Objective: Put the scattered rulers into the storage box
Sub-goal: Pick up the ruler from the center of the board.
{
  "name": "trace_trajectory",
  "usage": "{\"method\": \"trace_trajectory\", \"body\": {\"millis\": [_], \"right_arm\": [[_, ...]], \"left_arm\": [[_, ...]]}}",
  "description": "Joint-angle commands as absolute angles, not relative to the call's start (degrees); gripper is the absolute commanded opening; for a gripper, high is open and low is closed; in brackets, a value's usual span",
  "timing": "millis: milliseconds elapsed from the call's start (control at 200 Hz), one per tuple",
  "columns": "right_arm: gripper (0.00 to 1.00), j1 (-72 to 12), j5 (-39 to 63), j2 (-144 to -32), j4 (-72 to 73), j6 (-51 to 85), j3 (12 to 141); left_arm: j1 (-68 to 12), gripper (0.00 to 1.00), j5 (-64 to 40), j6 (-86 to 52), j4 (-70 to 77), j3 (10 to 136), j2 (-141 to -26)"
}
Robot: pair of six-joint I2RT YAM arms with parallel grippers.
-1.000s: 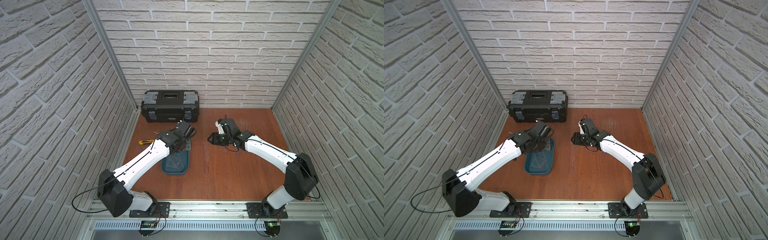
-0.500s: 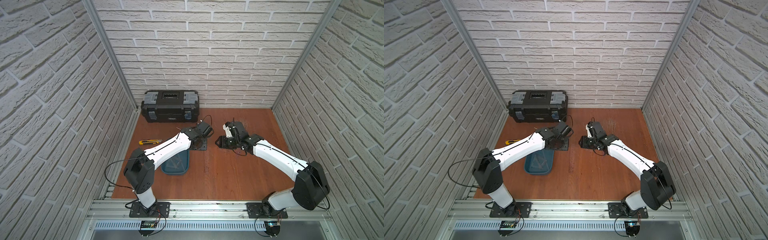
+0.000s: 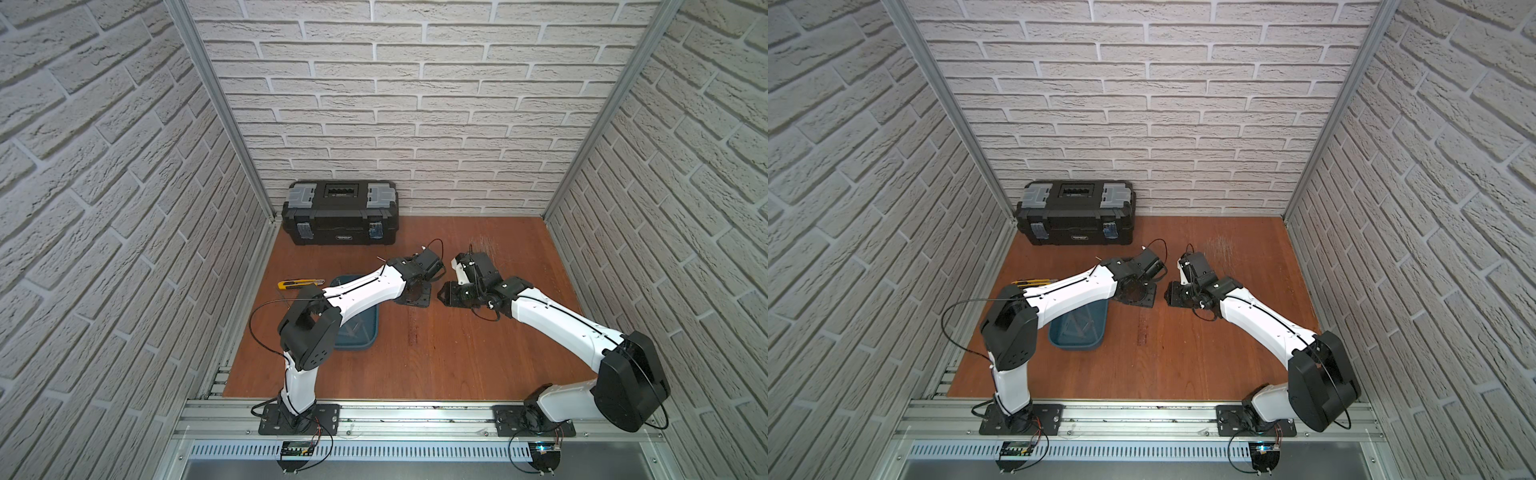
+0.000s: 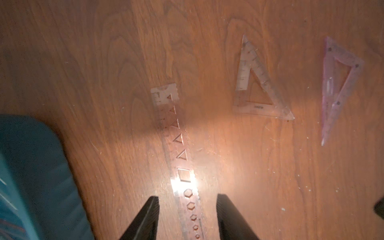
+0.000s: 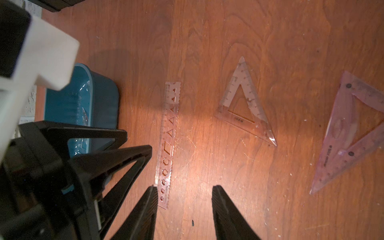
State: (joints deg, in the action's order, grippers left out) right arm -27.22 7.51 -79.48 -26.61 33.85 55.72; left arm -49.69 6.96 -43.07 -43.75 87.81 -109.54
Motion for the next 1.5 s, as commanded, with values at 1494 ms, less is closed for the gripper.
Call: {"method": "trace_trajectory", "body": {"millis": [1494], "right_arm": [[0.47,-27.1,8.7,-75.4,-22.5,36.6,45.2]], "left_arm": [[-50.9,0.47,7.2,-44.0,-44.0,86.1,-118.3]]}}
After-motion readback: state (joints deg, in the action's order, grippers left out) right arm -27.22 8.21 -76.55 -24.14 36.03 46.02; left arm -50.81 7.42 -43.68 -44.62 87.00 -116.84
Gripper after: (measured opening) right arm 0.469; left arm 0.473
